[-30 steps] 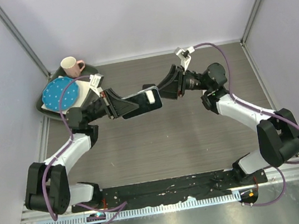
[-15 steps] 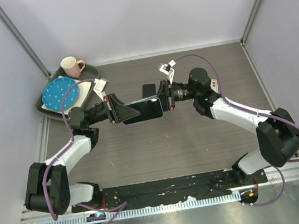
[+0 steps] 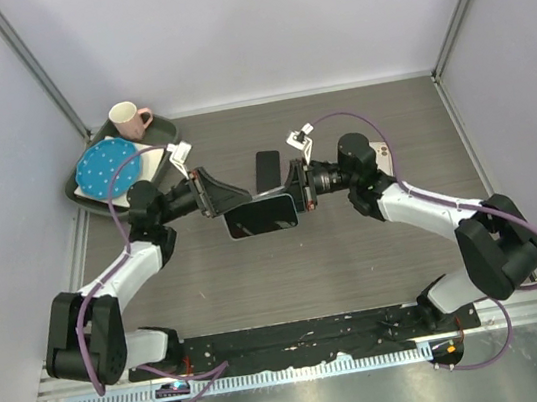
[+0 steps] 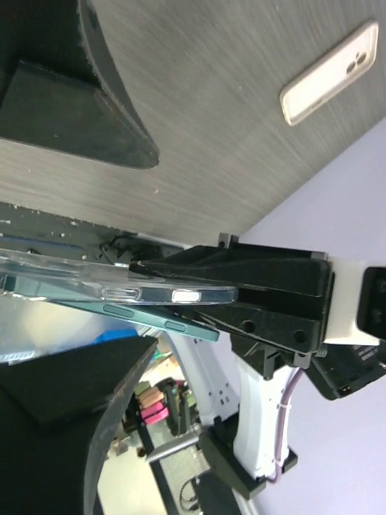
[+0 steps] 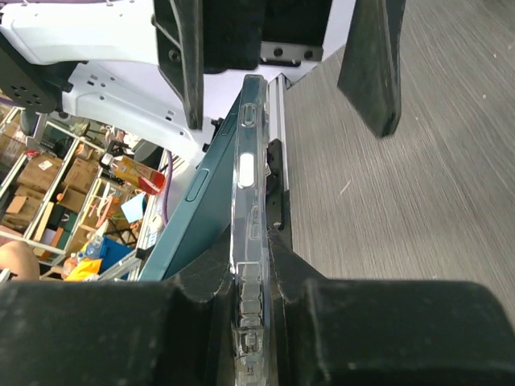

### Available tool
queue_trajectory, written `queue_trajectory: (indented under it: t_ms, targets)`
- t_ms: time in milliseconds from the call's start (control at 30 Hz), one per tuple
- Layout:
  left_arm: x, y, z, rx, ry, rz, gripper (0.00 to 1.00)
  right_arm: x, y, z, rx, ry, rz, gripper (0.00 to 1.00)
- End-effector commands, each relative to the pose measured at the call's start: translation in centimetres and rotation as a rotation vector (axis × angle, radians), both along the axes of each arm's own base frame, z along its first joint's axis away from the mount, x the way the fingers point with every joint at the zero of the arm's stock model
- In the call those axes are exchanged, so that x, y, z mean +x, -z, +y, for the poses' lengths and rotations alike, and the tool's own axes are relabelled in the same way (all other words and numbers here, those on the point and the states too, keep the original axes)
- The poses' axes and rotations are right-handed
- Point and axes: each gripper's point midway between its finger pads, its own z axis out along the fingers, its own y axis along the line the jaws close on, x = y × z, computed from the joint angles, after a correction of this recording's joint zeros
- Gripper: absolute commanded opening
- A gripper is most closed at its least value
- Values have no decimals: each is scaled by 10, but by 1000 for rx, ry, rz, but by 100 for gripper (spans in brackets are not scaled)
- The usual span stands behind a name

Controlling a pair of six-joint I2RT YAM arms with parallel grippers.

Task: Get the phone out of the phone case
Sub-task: Remove the phone case from the phone.

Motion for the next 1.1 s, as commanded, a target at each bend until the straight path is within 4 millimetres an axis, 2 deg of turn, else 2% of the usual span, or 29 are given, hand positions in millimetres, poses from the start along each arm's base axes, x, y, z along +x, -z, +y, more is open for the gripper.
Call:
queue_trajectory:
  t_ms: [0, 33, 67, 133, 167, 200, 267, 300, 367, 400, 433, 500, 567, 600, 633, 733, 933, 1067]
  targets:
    - [21, -2, 5, 55, -69, -73, 97, 5, -1, -8, 22, 15, -40, 1]
    - [20, -1, 5, 65, -56, -84, 100, 7, 3, -9, 15, 21, -28, 1]
    - [24, -11, 5, 78, -53, -165, 100, 8, 7, -9, 7, 27, -18, 1]
    - [26, -12, 5, 123, -32, -192, 100, 16, 18, -13, -14, 50, 12, 1]
    - [32, -28, 6, 150, -42, -302, 100, 19, 26, -13, -26, 61, 32, 1]
    - [33, -22, 6, 187, -44, -275, 100, 22, 31, -15, -36, 76, 49, 1]
    - [41, -35, 8, 216, -70, -345, 100, 31, 42, -18, -54, 114, 75, 1]
    - [43, -25, 10, 275, -69, -366, 100, 34, 46, -19, -62, 127, 84, 1]
    - [50, -30, 11, 331, -95, -439, 100, 43, 55, -24, -83, 166, 104, 1]
    - [49, -24, 13, 378, -87, -480, 100, 46, 62, -25, -97, 178, 123, 1]
    - [46, -26, 10, 400, -73, -526, 100, 49, 65, -27, -100, 189, 128, 1]
    - [45, -14, 10, 496, -61, -598, 100, 60, 72, -29, -116, 226, 152, 1]
    - [32, -8, -3, 549, 1, -666, 100, 68, 76, -30, -127, 250, 166, 1]
    - [30, 10, -2, 639, 9, -658, 100, 72, 77, -31, -132, 262, 171, 1]
    - [18, 15, -16, 671, 77, -748, 100, 74, 81, -31, -143, 268, 181, 1]
    - [3, 34, -29, 740, 150, -794, 100, 77, 84, -31, -159, 282, 182, 1]
    - [-3, 48, -46, 806, 235, -895, 100, 79, 86, -31, -181, 279, 192, 1]
    - [-4, 69, -58, 888, 318, -961, 100, 78, 87, -30, -199, 264, 203, 1]
